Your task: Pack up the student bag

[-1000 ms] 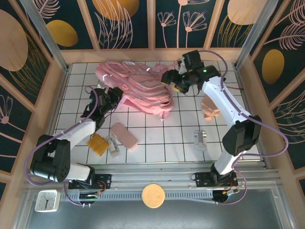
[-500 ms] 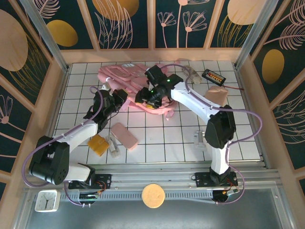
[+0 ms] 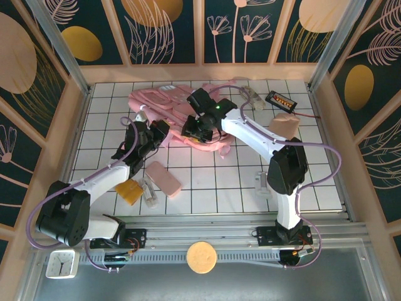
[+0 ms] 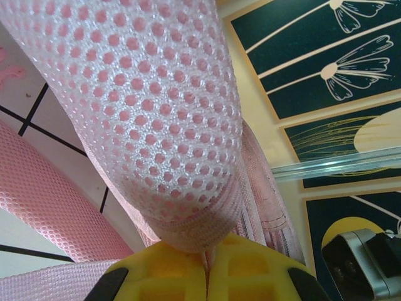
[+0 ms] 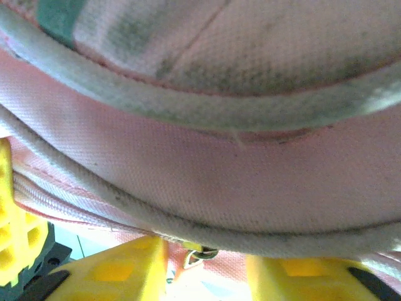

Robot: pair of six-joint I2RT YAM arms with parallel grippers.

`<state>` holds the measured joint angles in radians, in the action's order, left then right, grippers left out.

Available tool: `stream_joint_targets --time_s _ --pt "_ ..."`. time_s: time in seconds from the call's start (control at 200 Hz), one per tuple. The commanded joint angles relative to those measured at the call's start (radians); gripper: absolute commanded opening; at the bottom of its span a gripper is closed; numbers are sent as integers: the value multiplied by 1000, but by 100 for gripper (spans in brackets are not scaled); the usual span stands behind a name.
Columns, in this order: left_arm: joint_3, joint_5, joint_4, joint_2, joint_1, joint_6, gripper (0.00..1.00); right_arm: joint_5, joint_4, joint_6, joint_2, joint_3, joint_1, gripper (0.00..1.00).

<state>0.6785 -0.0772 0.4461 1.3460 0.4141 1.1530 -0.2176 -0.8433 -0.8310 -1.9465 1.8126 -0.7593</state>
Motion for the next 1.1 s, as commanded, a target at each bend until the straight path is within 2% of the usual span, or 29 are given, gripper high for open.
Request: stream_joint_targets --time_s 0.0,0.14,0.25,0.4,0.49,0.616,0.701,0.801,0.931,1.036,1.056,1.096 --pt "23 -9 144 -37 25 4 0 59 16 1 -22 32 -7 33" --pt "14 -1 148 -34 25 17 0 70 15 19 -19 24 -9 18" --pt "16 7 132 -40 25 11 0 66 26 26 -8 1 -10 0" --pt "26 12 89 -38 24 -3 0 60 27 42 23 -50 -9 0" --pt "45 -3 19 -36 -8 -33 0 50 6 80 57 -99 -1 0" --pt "10 -101 8 -41 -137 -32 0 34 -51 178 133 -229 40 0" --pt "16 -155 -22 -35 -214 -97 0 0 -50 237 204 -353 92 0" --pt "52 -203 -63 0 -268 -187 0 5 -42 310 263 -458 167 0" --pt "83 -322 -19 100 -330 -221 0 65 6 397 295 -503 240 0" --pt "153 -405 -23 207 -370 -264 0 -12 107 430 301 -505 236 0" --pt "176 -416 -37 227 -373 -275 2 -29 126 426 301 -504 227 0" --pt "222 -431 -74 261 -376 -300 21 -63 161 414 294 -492 209 0"
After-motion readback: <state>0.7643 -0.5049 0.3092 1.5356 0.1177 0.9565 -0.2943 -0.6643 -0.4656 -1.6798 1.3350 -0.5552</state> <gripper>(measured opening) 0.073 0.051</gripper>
